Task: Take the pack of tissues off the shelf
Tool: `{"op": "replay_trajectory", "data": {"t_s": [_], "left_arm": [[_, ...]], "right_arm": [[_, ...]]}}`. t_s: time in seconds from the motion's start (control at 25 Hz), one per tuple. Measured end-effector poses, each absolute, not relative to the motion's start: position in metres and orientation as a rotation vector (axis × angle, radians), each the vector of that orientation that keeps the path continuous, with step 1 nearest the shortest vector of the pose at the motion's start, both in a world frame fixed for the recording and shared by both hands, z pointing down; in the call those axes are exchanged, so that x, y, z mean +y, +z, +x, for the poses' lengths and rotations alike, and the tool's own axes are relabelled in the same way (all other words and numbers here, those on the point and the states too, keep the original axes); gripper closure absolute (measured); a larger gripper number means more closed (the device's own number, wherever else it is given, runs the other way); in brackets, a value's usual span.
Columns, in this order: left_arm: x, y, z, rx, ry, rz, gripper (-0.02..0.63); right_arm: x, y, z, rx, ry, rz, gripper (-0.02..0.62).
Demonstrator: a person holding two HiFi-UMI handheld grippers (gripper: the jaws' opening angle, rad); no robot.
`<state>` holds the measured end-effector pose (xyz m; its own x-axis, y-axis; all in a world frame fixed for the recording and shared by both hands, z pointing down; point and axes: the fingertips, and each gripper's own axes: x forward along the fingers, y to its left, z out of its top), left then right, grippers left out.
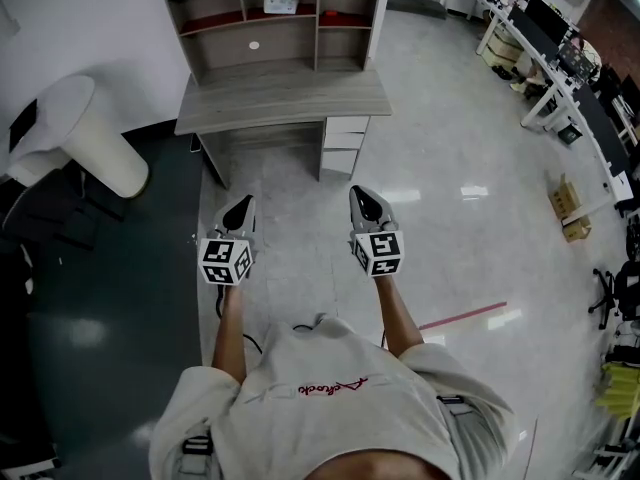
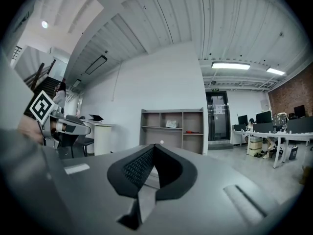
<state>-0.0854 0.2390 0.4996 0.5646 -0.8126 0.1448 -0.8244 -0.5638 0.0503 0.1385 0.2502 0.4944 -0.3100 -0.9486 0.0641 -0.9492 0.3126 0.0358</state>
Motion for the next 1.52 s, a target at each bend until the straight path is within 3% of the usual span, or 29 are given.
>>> {"op": "replay_trajectory", "data": {"t_s": [0.48,0.84,1.52], "left_arm": [[0.221,0.507,-0.036,-1.459,0.146,2.657,0.606],[0.177,0.515,-0.045,-1.484,0.152,2.634,0.606],[-0.041,0.494,-0.073,-1.318,0.111,2.721,0.606]], "right_arm": [[0.222,0.502,0.193,-2.513,0.018,1.750,0.588],[0.175,0.512,0.181,-2.539,0.038,1.712,0.589],[-0.026,0.481,0.140,-2.448,-0.010,1.824,0.589]]}}
